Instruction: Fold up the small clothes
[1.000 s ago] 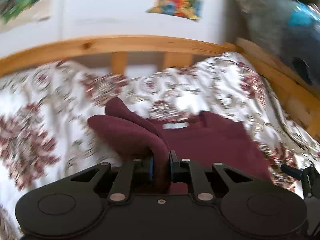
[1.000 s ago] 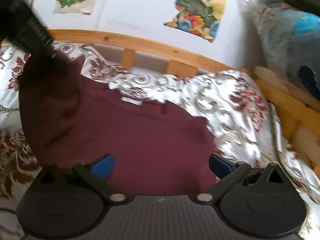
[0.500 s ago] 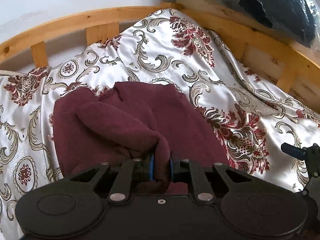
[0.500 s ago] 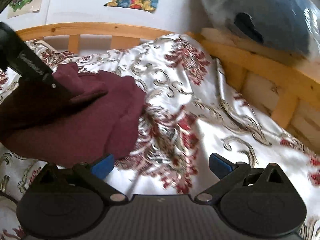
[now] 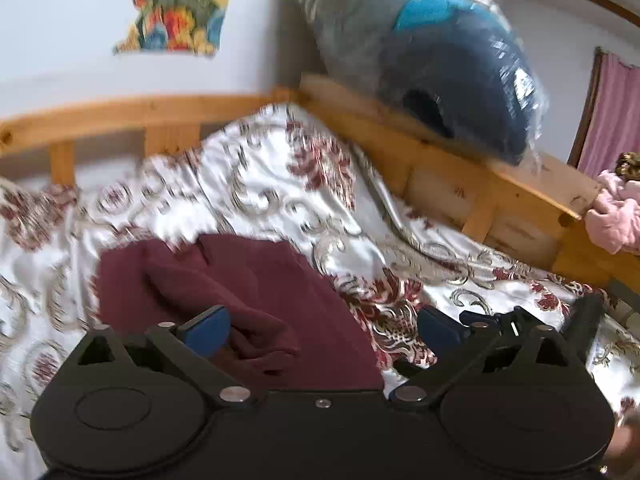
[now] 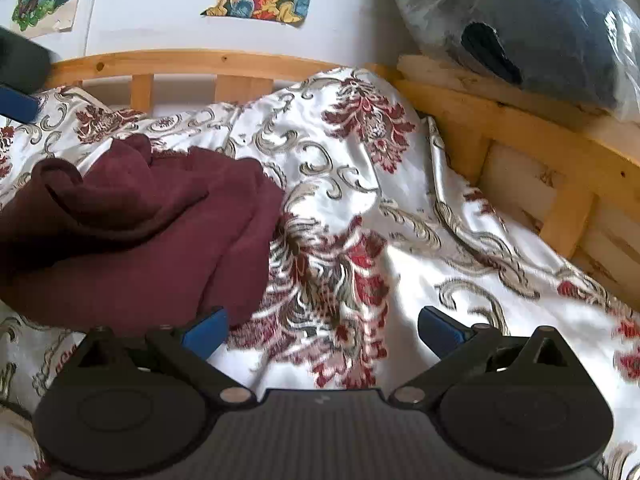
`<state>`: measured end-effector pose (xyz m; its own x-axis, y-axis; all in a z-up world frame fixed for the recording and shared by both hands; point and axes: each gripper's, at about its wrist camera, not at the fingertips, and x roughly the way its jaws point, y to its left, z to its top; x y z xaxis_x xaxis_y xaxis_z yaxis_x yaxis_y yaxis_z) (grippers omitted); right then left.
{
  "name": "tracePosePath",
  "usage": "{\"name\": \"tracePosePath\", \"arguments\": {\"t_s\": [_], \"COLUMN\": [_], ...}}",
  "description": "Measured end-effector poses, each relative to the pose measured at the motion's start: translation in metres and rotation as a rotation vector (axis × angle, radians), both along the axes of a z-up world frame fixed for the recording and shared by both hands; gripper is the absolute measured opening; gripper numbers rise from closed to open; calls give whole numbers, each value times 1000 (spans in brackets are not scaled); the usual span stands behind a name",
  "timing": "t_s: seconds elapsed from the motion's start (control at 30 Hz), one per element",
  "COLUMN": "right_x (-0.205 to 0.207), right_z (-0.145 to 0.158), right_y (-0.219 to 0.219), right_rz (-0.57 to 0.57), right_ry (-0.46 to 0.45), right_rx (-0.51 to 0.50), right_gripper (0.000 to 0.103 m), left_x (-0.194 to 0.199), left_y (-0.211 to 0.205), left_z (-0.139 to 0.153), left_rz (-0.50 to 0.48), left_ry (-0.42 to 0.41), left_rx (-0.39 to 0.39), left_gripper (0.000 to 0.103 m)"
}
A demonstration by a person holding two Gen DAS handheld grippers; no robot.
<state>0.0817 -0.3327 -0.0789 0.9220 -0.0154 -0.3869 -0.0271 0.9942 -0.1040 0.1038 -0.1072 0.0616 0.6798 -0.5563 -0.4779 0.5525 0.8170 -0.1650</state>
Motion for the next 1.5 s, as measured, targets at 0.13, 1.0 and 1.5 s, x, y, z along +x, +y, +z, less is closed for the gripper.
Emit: {"name": "tracePosePath", "arguments": {"t_s": [0.13,1.0,1.5], "right_x": [6,136,137], "right_z": [8,60,29], "right_y": [5,111,33], "right_rz": [24,512,286], "right_ry": [-18,168,220], "right_rx": [-11,181,517], "right_gripper": [103,26,37], "left_x": [-9,-6,-7], "left_y": [26,36,35], "left_z": [-7,-100,-104], "left_rz": [76,129,128], "left_ry": [-32,-78,-109], "left_rx": [47,273,316], "left_gripper": [102,64,39]}}
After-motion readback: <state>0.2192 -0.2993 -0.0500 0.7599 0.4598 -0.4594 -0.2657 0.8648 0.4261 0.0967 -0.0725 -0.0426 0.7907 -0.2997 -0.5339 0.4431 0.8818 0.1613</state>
